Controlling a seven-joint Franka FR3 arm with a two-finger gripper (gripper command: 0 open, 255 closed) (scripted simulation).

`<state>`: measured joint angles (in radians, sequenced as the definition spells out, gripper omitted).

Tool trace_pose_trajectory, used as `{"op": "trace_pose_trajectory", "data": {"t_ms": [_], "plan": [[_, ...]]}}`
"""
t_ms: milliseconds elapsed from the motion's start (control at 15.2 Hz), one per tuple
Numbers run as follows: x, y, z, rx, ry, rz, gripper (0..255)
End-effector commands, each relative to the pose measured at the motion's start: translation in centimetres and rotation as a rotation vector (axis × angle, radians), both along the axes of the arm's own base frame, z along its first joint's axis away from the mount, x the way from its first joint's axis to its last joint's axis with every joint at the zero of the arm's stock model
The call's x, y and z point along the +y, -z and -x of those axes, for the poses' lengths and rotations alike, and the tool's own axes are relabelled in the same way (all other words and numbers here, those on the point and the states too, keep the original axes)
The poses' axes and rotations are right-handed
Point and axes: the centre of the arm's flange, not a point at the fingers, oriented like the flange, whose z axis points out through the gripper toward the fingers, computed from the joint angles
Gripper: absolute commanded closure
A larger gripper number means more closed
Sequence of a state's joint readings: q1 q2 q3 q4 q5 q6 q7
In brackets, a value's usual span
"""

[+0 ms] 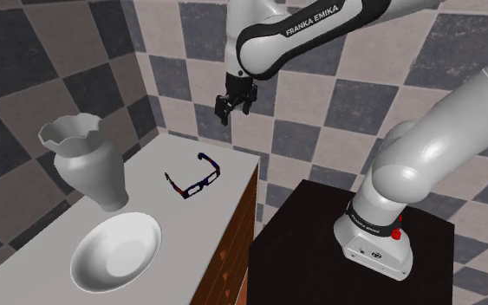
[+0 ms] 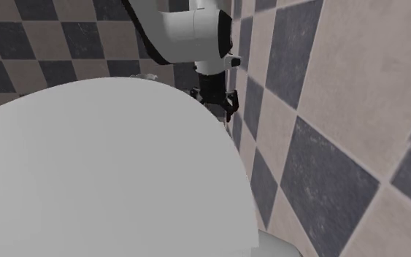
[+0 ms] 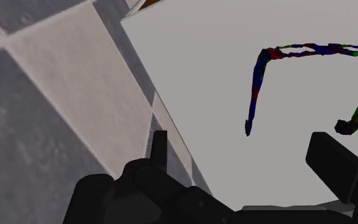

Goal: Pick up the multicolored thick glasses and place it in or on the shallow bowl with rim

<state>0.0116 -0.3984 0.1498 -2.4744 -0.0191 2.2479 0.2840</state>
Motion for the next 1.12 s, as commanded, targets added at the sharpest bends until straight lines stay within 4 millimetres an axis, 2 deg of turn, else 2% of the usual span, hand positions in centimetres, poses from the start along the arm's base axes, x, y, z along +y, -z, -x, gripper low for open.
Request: {"op": "trace_pose_trajectory", "data": {"t_ms": [0, 660, 1056], "plan": [[0.9, 2.0, -1.5, 0.003, -0.004, -0.004, 0], [5.4, 12.7, -7.8, 0.024, -0.021, -0.02, 0], [5.6, 16.0, -8.5, 0.026, -0.022, -0.021, 0]]}}
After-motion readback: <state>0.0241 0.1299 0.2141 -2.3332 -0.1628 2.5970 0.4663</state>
